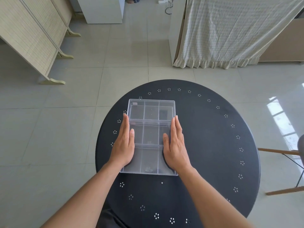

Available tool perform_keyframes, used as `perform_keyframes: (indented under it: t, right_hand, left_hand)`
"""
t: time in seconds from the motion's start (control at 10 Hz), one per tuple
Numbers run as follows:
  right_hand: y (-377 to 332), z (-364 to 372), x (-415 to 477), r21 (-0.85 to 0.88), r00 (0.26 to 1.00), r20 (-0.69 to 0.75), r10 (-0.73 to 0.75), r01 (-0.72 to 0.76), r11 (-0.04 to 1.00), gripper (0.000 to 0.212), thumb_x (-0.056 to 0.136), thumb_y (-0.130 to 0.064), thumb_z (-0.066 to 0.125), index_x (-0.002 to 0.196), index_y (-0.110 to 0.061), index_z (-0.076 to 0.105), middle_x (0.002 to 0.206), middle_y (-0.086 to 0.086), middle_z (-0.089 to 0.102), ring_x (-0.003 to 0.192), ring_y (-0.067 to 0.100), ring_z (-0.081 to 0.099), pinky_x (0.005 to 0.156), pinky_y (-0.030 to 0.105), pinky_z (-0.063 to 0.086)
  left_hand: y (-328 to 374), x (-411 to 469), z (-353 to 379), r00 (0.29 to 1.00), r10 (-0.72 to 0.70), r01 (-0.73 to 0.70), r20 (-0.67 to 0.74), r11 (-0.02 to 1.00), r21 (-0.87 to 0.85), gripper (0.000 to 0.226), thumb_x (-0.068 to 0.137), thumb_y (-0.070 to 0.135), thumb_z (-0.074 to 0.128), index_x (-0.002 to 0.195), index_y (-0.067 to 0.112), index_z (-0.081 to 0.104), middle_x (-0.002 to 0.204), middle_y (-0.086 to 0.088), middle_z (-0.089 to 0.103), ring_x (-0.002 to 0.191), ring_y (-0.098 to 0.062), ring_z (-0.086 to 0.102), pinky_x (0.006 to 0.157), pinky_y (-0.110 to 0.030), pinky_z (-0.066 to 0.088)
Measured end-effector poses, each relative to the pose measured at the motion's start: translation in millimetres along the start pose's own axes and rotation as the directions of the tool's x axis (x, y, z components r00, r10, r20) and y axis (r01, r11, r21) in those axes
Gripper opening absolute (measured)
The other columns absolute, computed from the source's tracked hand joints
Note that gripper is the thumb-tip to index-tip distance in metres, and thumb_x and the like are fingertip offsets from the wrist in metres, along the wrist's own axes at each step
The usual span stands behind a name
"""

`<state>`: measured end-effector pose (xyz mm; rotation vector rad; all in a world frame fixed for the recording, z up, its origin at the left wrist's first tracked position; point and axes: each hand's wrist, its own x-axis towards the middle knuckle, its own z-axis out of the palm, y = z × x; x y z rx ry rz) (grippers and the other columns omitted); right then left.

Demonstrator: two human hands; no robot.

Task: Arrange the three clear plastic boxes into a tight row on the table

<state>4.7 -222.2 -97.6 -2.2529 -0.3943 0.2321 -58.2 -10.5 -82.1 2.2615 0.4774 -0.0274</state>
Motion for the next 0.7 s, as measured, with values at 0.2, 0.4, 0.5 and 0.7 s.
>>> perform_keyframes:
  t: [0.2, 0.4, 0.5, 0.7]
  right_hand:
    - [-3.6, 3.1, -23.4, -0.015, 1.0, -0.004, 0.009, -0.009, 1.0, 0.068, 0.117, -0.031, 0.035, 0.172, -0.026, -0.003, 0.179, -0.02, -0.012, 0.165, 0.003, -0.003, 0.133, 0.035, 0.014]
    - [-9.5, 3.0, -34.9, 0.0, 1.0, -0.013, 0.003, -0.003, 1.0, 0.07, 0.116, -0.032, 0.036, 0.172, -0.029, -0.006, 0.178, -0.02, -0.015, 0.165, 0.003, -0.004, 0.134, 0.039, 0.016]
    - [-11.6, -0.5, -37.4, 0.017, 0.999, -0.004, 0.035, -0.035, 0.999, 0.072, 0.116, -0.042, 0.035, 0.17, -0.036, -0.011, 0.177, -0.019, -0.021, 0.163, 0.001, -0.006, 0.131, 0.034, 0.009]
    - [6.2, -36.3, -36.7, 0.015, 0.996, -0.055, 0.073, -0.073, 0.997, 0.076, 0.114, -0.053, 0.031, 0.171, -0.027, -0.011, 0.18, -0.014, -0.015, 0.164, 0.0, -0.012, 0.13, 0.029, -0.001]
  left_hand:
    - [0.4, -22.8, -2.0, 1.0, -0.028, 0.028, 0.013, 0.999, 0.025, 0.062, 0.116, 0.044, 0.017, 0.168, 0.046, -0.017, 0.175, 0.033, -0.016, 0.139, 0.037, -0.013, 0.118, -0.023, 0.018]
    - [-3.2, -32.4, -3.7, 1.0, 0.01, -0.01, -0.009, 0.998, 0.058, 0.062, 0.116, 0.044, 0.017, 0.168, 0.045, -0.016, 0.173, 0.034, -0.022, 0.144, 0.034, -0.014, 0.119, -0.023, 0.021]
    - [-6.9, -31.2, -4.2, 0.997, 0.003, 0.003, -0.071, 0.997, 0.077, 0.066, 0.115, 0.049, 0.02, 0.17, 0.039, -0.015, 0.173, 0.03, -0.025, 0.161, 0.008, -0.015, 0.131, -0.032, 0.013]
    - [24.2, -30.7, -0.2, 0.976, 0.15, -0.119, -0.156, 0.974, 0.195, 0.068, 0.116, 0.048, 0.024, 0.174, 0.022, -0.001, 0.181, 0.012, -0.015, 0.167, -0.006, -0.009, 0.136, -0.045, 0.007]
